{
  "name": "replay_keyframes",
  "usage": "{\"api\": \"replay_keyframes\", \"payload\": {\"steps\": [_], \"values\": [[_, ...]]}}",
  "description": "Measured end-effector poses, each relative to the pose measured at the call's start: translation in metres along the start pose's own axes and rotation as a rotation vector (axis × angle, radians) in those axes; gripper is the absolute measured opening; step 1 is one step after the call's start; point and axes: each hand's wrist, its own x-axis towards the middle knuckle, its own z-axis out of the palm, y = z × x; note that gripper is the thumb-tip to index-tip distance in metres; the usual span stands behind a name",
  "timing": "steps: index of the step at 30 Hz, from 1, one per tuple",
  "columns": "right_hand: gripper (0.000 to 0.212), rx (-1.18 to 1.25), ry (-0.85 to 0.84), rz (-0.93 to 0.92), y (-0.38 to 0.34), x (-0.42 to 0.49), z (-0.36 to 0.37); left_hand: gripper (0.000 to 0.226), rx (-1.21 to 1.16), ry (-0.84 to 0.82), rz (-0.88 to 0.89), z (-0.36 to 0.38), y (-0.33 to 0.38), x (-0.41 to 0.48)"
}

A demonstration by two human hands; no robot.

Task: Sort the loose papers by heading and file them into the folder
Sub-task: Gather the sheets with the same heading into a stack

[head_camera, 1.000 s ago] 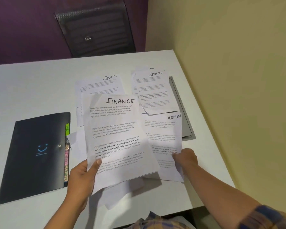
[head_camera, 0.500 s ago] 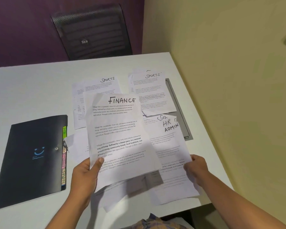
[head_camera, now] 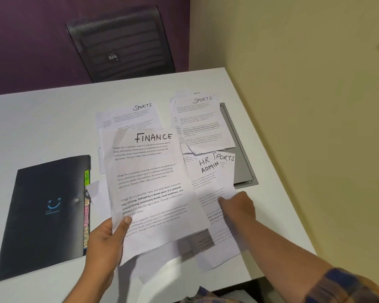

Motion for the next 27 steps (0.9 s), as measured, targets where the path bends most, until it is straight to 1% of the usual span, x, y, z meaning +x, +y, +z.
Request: {"api": "replay_keyframes", "payload": {"steps": [1,2,5,9,12,16,18,20,22,27], "values": [[0.042,-0.039,0.003,0.014,-0.004,0.002,0.006,0.015,0.001,0.002,0.000,-0.002,-0.002,0.000],[0.039,-0.064,-0.012,0.018,-0.007,0.003,0.010,0.014,0.002,0.004,0.000,-0.005,-0.003,0.000],[0.028,0.006,-0.091,0.031,-0.013,0.001,0.011,0.014,0.003,0.012,0.012,-0.010,-0.003,0.001],[0.031,-0.004,-0.161,0.010,0.003,0.006,0.001,0.013,-0.007,0.017,0.019,-0.015,-0.002,0.005],[0.031,-0.068,-0.173,0.002,0.024,0.011,-0.014,0.015,0.003,0.021,0.028,-0.013,-0.003,0.007],[0.013,-0.176,-0.185,-0.031,0.039,0.011,-0.037,0.014,-0.008,-0.014,0.013,-0.007,-0.004,0.013],[0.016,-0.212,-0.159,-0.074,0.042,0.012,-0.044,0.012,-0.010,-0.025,0.013,-0.003,-0.003,0.015],[0.022,-0.219,-0.118,-0.122,0.044,0.013,-0.049,0.012,-0.003,-0.038,0.022,0.002,0.000,0.014],[0.024,-0.178,-0.095,-0.148,0.047,0.015,-0.053,0.012,0.001,-0.047,0.038,0.007,0.003,0.015],[0.017,0.069,-0.056,-0.117,0.057,0.017,-0.061,0.012,0.006,-0.050,0.033,0.012,0.004,0.019]]}}
